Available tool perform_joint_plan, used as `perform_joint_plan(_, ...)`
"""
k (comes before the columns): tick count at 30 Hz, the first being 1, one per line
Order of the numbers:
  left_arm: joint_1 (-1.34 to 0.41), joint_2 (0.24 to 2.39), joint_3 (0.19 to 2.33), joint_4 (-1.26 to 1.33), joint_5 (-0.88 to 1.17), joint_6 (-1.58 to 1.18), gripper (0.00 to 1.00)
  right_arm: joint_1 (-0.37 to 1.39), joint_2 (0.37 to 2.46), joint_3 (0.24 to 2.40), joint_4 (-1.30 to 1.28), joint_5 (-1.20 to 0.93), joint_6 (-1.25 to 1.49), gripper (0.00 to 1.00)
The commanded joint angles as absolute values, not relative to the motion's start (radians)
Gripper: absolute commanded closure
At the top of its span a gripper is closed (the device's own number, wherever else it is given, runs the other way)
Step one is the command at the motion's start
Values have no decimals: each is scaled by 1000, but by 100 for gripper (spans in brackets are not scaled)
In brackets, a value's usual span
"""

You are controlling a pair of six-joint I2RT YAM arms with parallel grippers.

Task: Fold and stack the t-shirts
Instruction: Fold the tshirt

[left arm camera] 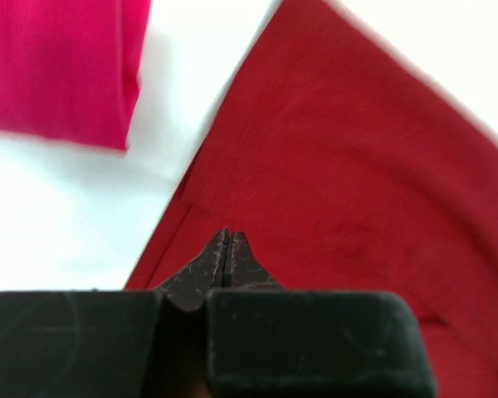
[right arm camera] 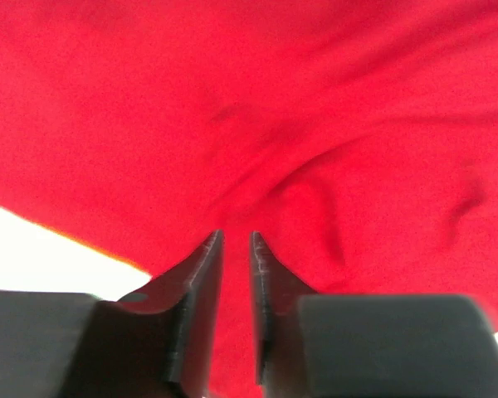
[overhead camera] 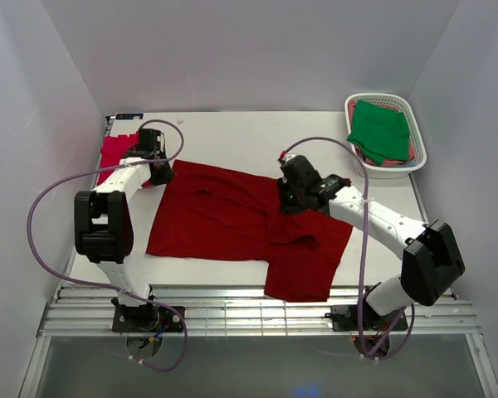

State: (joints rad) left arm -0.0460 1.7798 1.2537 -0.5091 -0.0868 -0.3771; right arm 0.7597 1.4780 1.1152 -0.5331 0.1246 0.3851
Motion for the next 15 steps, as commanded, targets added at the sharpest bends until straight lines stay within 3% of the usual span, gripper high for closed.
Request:
perform_joint_plan(1,-58,1787,1371,-472,-72,-394,98,599,1497,1155,-548,207,396,77)
perform_joint_plan(15,-86,2086,1646,-453,-23,-406,100,350,1887,1402,-546,296,304,84)
